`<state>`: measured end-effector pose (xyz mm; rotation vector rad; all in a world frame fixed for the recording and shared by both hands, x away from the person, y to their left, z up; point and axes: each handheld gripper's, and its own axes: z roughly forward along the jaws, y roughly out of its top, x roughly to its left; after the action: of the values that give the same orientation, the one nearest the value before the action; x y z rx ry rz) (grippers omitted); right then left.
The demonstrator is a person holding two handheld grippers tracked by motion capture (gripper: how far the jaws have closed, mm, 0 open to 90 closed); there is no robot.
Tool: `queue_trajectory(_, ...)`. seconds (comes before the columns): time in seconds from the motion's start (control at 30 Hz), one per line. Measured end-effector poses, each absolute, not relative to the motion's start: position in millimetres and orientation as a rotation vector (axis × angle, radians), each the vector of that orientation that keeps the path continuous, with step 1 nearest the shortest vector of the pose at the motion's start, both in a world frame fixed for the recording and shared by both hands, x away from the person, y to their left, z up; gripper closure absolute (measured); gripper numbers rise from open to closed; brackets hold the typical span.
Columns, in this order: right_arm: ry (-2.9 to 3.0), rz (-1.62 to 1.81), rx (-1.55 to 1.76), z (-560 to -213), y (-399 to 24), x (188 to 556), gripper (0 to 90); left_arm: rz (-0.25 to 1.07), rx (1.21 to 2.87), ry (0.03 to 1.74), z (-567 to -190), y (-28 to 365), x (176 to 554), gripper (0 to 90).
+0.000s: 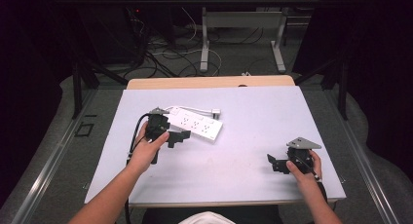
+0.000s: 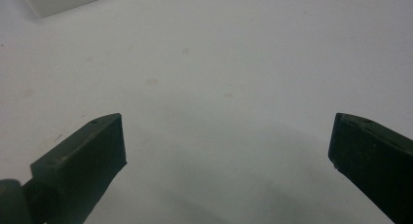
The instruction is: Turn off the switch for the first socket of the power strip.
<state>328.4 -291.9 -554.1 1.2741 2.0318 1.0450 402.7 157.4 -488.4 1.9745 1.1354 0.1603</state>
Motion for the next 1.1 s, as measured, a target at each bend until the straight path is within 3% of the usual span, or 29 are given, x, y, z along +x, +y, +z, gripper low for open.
queue_trajectory(0.6, 2.027, 1.052, 1.285, -554, -292, 328, 0.0, 0.257, 1.853, 1.245, -492, 203, 372, 2.8)
queue_trajectory(1.1, 2.031, 1.052, 1.292, -554, -291, 328, 0.0, 0.264, 1.752, 1.362, -509, 246, 349, 3.5)
